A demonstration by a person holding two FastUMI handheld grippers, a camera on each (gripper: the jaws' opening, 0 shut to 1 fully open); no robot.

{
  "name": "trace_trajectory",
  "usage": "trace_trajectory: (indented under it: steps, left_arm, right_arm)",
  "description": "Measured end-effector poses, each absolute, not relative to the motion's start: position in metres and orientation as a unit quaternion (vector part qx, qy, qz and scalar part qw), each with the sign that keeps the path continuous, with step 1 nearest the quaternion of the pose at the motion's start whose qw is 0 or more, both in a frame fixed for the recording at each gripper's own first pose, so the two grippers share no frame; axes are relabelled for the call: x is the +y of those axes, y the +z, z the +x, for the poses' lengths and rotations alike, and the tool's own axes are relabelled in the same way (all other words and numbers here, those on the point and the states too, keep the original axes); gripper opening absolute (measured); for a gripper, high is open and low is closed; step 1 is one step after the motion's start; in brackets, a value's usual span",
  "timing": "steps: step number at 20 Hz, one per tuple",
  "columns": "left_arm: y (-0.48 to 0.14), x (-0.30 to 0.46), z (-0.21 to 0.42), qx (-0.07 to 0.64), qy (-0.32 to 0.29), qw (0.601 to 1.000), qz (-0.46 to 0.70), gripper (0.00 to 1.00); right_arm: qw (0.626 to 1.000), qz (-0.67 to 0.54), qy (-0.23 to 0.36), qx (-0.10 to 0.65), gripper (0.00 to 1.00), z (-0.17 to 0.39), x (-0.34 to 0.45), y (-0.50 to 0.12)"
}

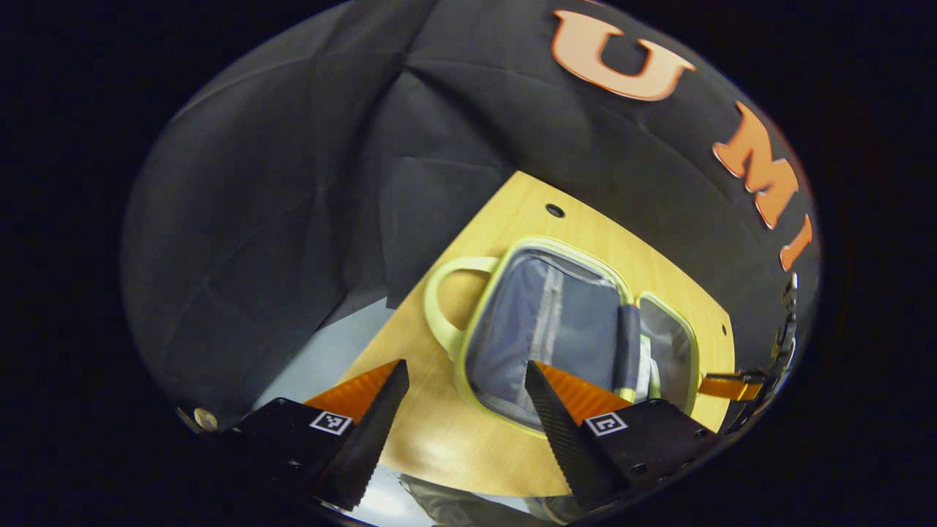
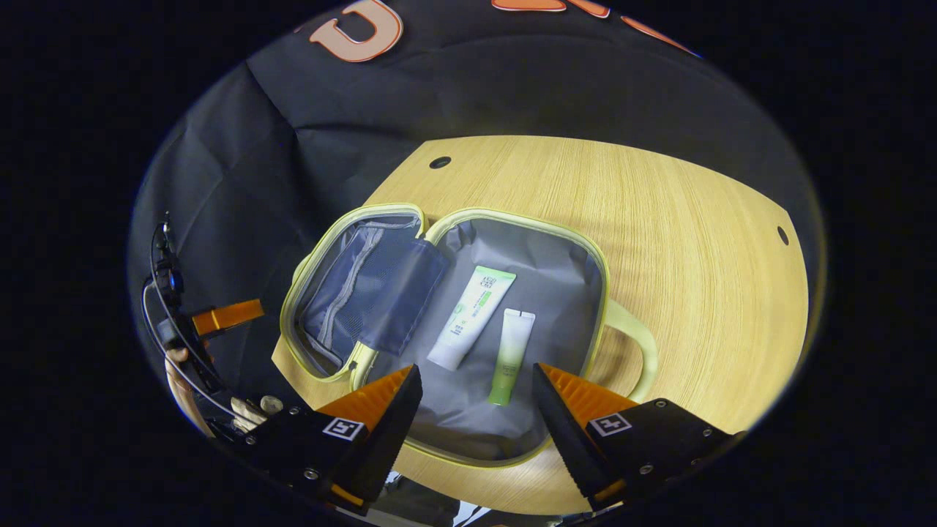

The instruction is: First open the suitcase, pack the skin care products into it, and then close the suitcase.

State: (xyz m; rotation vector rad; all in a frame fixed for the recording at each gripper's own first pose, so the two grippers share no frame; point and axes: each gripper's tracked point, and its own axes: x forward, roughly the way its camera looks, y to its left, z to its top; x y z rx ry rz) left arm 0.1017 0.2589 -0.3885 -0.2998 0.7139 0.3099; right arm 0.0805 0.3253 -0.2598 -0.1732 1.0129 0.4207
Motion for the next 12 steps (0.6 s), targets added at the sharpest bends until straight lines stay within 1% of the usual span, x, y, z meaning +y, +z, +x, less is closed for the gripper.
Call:
trace_trajectory:
  steps: [2, 5, 7, 9, 12]
  left_arm:
    - [-0.393, 0.273, 0.114, 0.337, 0.147, 0.912, -0.183, 0.98]
    - [-0.398, 0.284, 0.136, 0.306, 0.126, 0.901, -0.281, 0.96]
    - [-0.402, 0.291, 0.152, 0.288, 0.106, 0.889, -0.341, 0.98]
    - [-0.417, 0.309, 0.164, 0.287, 0.111, 0.881, -0.358, 0.98]
    - [-0.421, 0.322, 0.184, 0.281, 0.089, 0.876, -0.381, 0.98]
  right_arm:
    - [0.851, -0.082, 0.196, 0.481, 0.96, 0.084, 0.321, -0.259]
    - [0.853, -0.071, 0.184, 0.482, 0.96, 0.089, 0.316, -0.259]
    - [0.857, -0.061, 0.176, 0.481, 0.96, 0.093, 0.315, -0.256]
    - [0.86, -0.051, 0.173, 0.478, 0.96, 0.099, 0.316, -0.256]
    - [0.868, -0.042, 0.156, 0.47, 0.96, 0.108, 0.312, -0.259]
